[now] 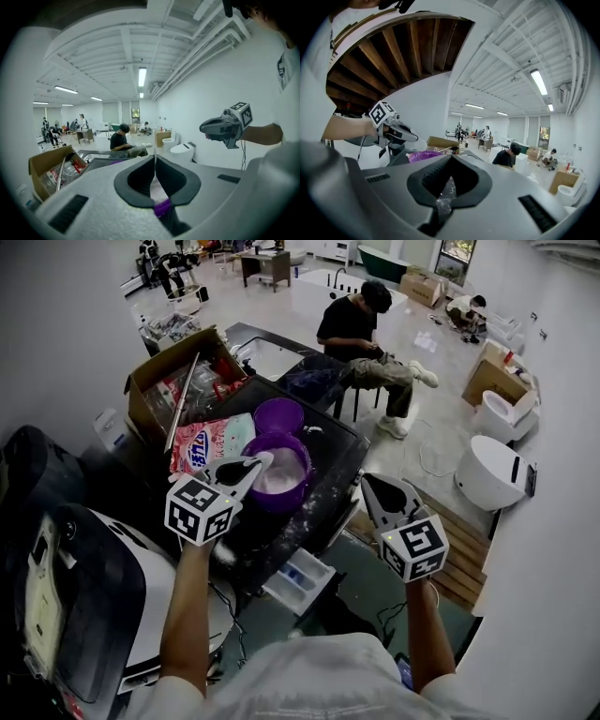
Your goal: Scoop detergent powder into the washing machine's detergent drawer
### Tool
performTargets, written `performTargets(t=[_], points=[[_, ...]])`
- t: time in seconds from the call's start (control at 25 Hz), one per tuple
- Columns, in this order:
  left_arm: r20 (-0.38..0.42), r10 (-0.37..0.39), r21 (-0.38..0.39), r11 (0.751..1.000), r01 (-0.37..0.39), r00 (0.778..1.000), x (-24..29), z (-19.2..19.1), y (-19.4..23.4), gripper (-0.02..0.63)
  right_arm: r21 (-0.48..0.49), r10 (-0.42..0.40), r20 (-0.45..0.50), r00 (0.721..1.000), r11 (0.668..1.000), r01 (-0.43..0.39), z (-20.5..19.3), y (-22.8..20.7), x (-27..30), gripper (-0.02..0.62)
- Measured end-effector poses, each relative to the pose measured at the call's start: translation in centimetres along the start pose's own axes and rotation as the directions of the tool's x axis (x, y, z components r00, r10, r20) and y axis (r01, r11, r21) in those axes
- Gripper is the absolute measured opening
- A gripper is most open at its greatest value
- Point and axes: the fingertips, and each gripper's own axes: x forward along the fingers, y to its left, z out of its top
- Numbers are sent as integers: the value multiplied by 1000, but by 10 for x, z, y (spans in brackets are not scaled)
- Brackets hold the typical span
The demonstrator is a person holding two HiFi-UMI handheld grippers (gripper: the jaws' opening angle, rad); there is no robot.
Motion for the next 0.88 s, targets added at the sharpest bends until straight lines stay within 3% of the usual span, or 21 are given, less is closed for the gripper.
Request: performTargets(t=[0.16, 0.28, 0.48, 0.64, 0.8, 0.88], points=[[-124, -78, 38, 996, 83, 989, 35, -12, 2, 14, 14, 23, -20, 1000, 1000, -23, -9, -15, 27, 5], [-239, -154, 71, 982, 176, 959, 52, -22, -3, 14, 26, 40, -40, 998, 999, -39, -16, -22, 41, 5], [-396, -260, 78, 946, 315, 881, 73, -39, -11, 14, 56, 60, -66, 996, 997, -56, -28, -30, 58, 5], [-512, -329, 57, 909, 414, 793, 80, -58, -18, 14, 65, 74, -80, 994, 995, -69, -33, -31, 70, 5], [-560, -342, 47, 896, 441, 754, 88, -65, -18, 14, 75, 76, -97, 992, 995, -69, -40, -34, 74, 5], [-588, -363, 31, 883, 469, 723, 89, -68, -21, 14, 82, 73, -99, 992, 995, -65, -41, -36, 73, 5]])
